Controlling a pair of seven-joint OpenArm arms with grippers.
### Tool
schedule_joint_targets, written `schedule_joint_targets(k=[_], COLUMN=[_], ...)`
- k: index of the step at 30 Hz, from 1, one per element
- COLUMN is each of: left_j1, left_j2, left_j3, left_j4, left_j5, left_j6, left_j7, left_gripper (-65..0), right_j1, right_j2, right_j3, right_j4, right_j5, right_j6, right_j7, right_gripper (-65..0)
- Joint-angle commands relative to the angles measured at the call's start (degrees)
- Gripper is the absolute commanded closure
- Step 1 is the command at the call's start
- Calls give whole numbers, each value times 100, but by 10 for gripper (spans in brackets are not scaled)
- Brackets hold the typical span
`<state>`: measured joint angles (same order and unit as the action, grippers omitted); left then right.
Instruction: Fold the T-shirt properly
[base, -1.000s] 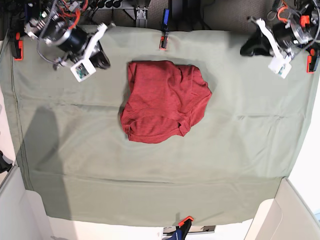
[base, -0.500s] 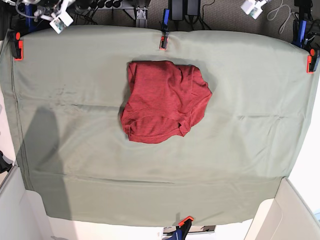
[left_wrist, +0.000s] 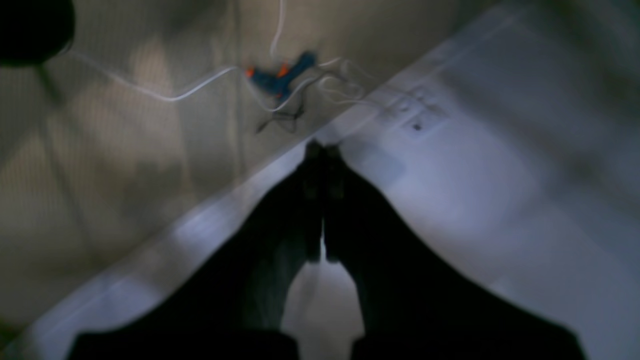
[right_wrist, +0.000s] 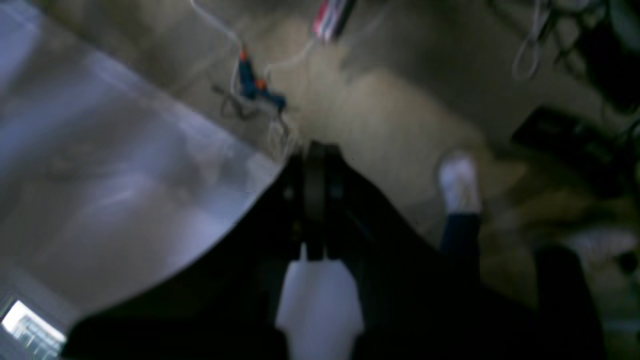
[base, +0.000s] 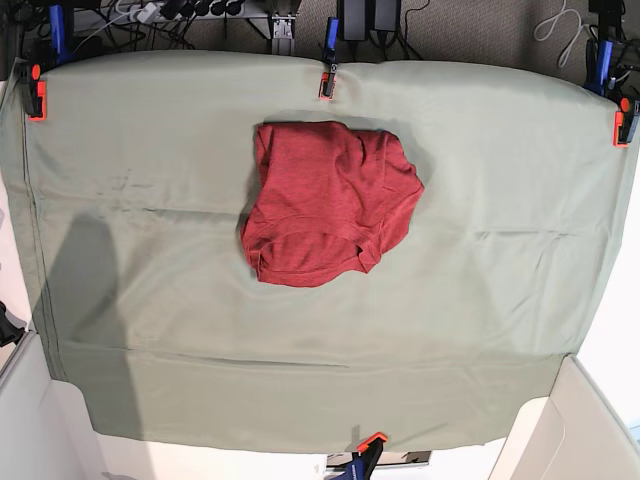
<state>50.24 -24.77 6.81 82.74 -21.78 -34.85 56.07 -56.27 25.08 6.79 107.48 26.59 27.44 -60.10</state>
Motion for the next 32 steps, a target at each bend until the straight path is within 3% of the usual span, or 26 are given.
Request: schedule_joint_targets(k=[1,3,7,9,14,20,25,30,32], left_j1=[22,-177,-673,-942,-1749,-2699,-3257,-3788,-3952], left_j2=[-33,-28,79,221,782,1471,1646,1764,1827], left_j3=[155,511,1300,1617,1917,1915,1899,1888,1768], left_j4=[-120,-452,-1172,-1593,-2817,-4297,-4863,-5106,-5206], left_j5=[81,374,1097,1545,1652,1681,1801,1825,1838], left_j6=[55,417,1641,1888,1939,1829,1847,2243,2238], left_j7=[48,33,-17,-42,-199,-455,-914,-977,-981], left_gripper=[0,0,0,0,0,0,0,0,0], right_j1=[-168,-249,-245,-186,444,1810,2940,3919,4242], right_j2=[44,42,39,44,42,35,-203,-588,-758], right_j3=[20,20,20,20,-42,-540,-1032,-1419,-1528], right_j4=[-31,-216,-785,-1172,-2509,-4369,-5403,-5923,-6039], right_j5=[44,72,-44,-175,-361,-540,-752,-1014,-1012], right_j6=[44,44,44,39,-26,-94,-114,-181,-258], right_j7=[-35,-37,-44,-114,-227,-225,-98,201,203], right_gripper=[0,0,0,0,0,0,0,0,0])
